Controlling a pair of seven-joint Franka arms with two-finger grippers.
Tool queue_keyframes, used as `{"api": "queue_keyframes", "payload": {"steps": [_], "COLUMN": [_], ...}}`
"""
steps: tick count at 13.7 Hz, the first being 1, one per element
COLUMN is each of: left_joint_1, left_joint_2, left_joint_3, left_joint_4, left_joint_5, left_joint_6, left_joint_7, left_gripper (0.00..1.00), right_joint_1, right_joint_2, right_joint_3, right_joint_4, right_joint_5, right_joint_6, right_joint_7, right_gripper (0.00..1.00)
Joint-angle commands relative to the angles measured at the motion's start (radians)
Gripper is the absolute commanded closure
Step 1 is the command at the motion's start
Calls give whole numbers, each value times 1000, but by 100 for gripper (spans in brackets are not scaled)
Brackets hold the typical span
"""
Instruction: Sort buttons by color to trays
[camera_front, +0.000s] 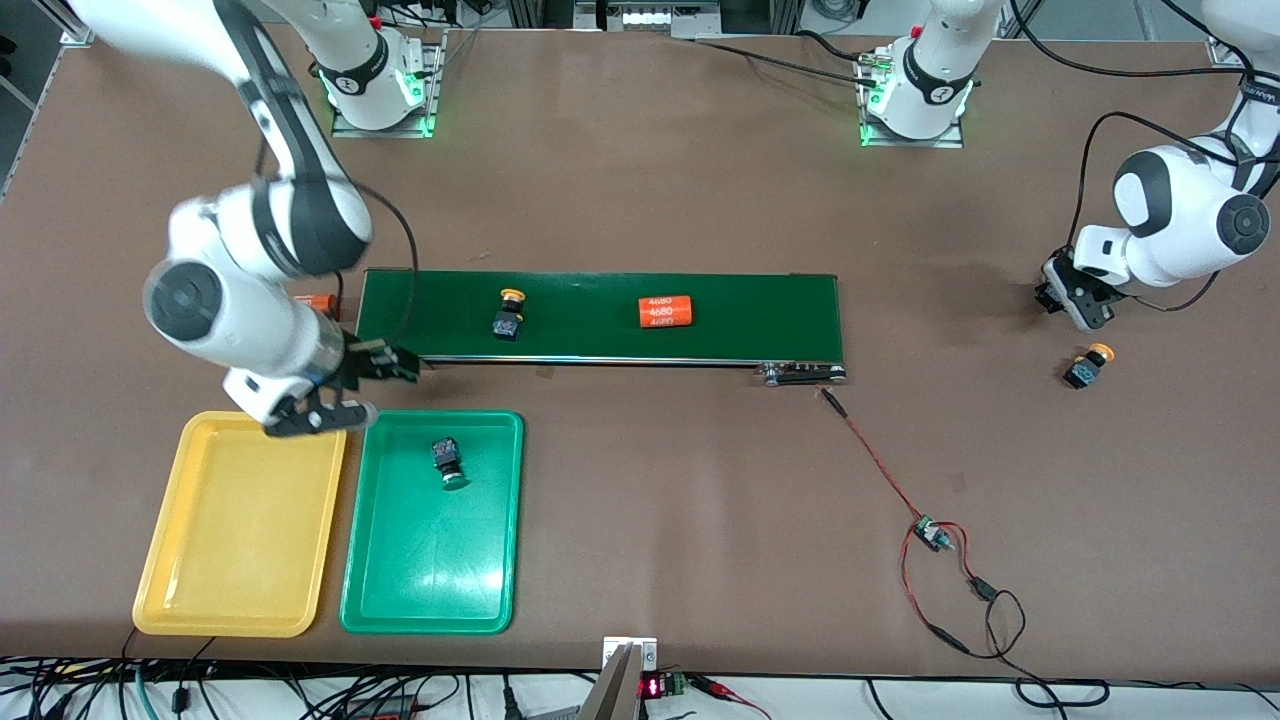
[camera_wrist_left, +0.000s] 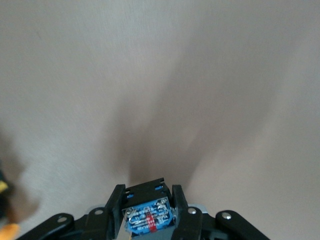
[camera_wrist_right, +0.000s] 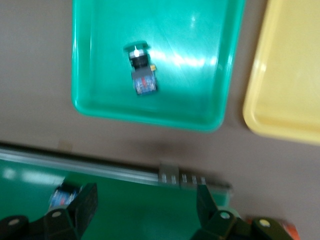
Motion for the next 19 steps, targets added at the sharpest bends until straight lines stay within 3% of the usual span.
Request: {"api": "queue_keyframes", "payload": {"steps": [1, 8, 12, 15, 19], "left_joint_1": [-148, -446, -625, -768, -867], "left_joint_2": [-82, -58, -41, -29, 40], "left_joint_3": [-8, -8, -6, -6, -5], "left_joint_4": [7, 238, 274, 300, 390], "left_joint_5": [-43, -135, -201, -221, -221], "left_joint_6": [-80, -283, -291, -288, -288], "left_joint_7": [-127, -420, -641, -946, -1267], "left_gripper": [100, 100, 100, 100, 100], "right_joint_1": [-26, -43, -38, -27, 8], "right_joint_2": [-187, -389, -393, -363, -302], "right_joint_3": [2, 35, 100, 108, 115], "right_joint_4": [-230, -579, -610, -628, -633], "right_joint_5": [18, 29, 29, 29, 18], "right_joint_6": [10, 369, 402, 445, 495], "right_joint_7": [55, 158, 331, 336, 334], "right_gripper": [11, 11, 11, 11, 11]}}
